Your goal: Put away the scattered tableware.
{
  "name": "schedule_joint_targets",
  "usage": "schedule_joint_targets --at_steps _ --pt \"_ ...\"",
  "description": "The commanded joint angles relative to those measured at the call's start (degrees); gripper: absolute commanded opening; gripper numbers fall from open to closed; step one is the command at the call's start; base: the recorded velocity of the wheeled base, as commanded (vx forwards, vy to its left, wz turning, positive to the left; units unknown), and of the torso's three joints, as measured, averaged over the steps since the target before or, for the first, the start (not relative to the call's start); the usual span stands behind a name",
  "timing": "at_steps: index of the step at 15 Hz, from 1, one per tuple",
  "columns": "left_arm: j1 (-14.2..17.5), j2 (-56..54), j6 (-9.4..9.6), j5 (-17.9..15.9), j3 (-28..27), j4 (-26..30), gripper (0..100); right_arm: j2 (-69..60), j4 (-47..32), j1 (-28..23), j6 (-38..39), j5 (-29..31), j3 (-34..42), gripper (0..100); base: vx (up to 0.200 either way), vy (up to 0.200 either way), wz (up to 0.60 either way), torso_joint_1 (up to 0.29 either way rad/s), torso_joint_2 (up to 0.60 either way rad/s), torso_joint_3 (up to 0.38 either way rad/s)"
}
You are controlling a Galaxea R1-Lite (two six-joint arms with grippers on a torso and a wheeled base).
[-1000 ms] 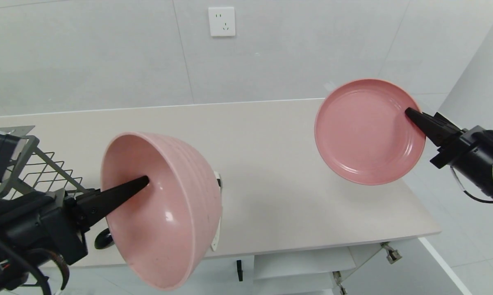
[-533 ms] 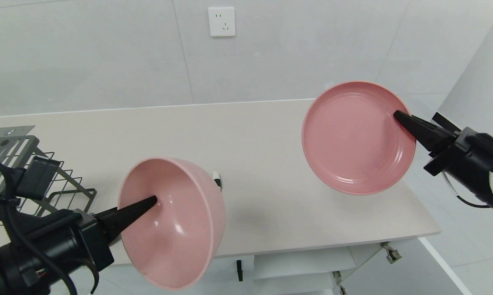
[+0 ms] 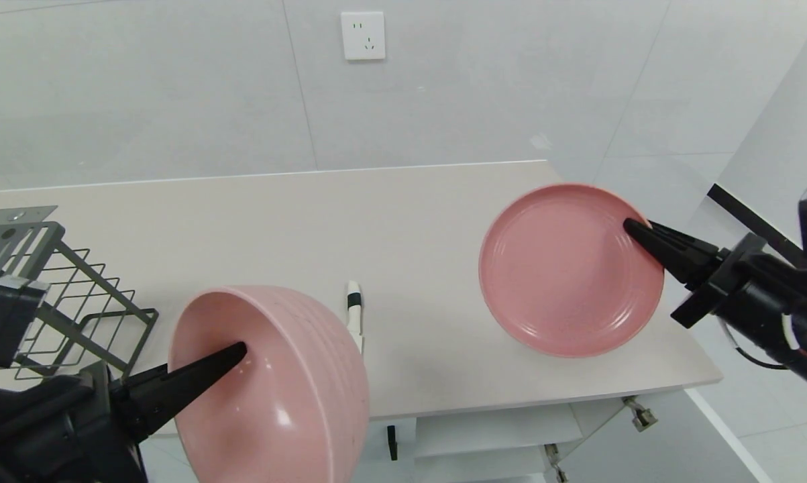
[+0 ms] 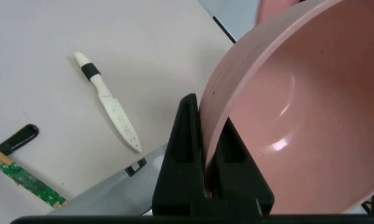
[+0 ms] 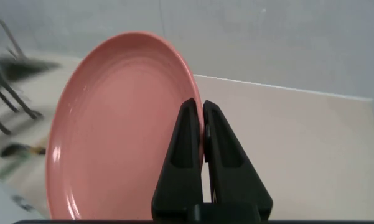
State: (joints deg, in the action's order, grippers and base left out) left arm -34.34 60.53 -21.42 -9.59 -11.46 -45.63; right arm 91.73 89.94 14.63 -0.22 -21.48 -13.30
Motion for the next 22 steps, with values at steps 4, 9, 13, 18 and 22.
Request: schedule_joint_targets --at_steps 4,9,13,18,22 --pt "0.6 1.3 -0.11 0.1 0.0 0.0 0 2.5 0.1 4.8 -1.7 0.8 3.0 0 0.000 0.000 0.00 0.000 0.00 0.000" --pt "0.6 4.1 0.33 0.1 1.7 -2.4 0 1.3 0.1 4.4 -1.6 0.9 8.6 0 -0.040 0.000 0.00 0.000 0.00 0.000" --pt "0.7 4.9 0.06 0.1 1.8 -2.4 0 -6.9 0.1 3.5 -2.0 1.7 13.3 0 0.000 0.000 0.00 0.000 0.00 0.000" --pt "0.8 8.3 0.15 0.1 3.2 -7.6 0 -6.7 0.1 2.2 5.6 1.9 12.2 0 -0.080 0.000 0.00 0.001 0.00 0.000" --pt "0.7 9.3 0.41 0.1 5.1 -11.8 0 -6.8 0.1 2.2 5.7 2.0 12.2 0 -0.150 0.000 0.00 0.010 0.01 -0.001"
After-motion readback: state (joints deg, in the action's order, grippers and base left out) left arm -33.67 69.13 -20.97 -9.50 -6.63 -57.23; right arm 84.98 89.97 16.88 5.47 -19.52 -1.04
